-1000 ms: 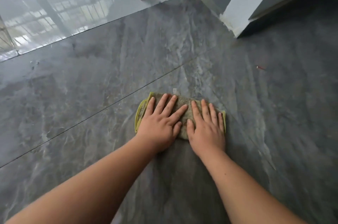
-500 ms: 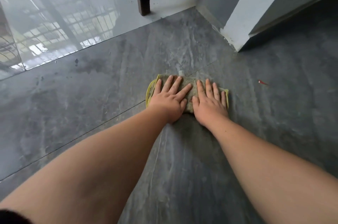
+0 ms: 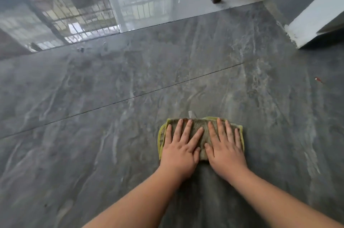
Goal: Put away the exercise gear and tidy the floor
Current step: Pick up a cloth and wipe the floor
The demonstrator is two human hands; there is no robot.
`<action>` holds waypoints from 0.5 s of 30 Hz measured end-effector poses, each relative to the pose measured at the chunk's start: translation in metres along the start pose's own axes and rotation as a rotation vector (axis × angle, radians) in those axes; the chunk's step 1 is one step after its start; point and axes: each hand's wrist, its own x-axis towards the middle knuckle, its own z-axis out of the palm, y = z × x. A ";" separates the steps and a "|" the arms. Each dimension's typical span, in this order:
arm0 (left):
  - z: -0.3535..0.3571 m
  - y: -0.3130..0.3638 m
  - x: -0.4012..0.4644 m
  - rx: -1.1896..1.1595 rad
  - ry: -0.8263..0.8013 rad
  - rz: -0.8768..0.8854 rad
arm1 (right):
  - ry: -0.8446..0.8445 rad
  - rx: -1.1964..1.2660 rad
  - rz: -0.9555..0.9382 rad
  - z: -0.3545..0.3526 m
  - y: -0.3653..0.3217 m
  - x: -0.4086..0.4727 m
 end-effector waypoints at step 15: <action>0.039 -0.051 -0.168 -0.022 0.081 -0.334 | -0.023 -0.072 -0.424 0.024 -0.106 -0.085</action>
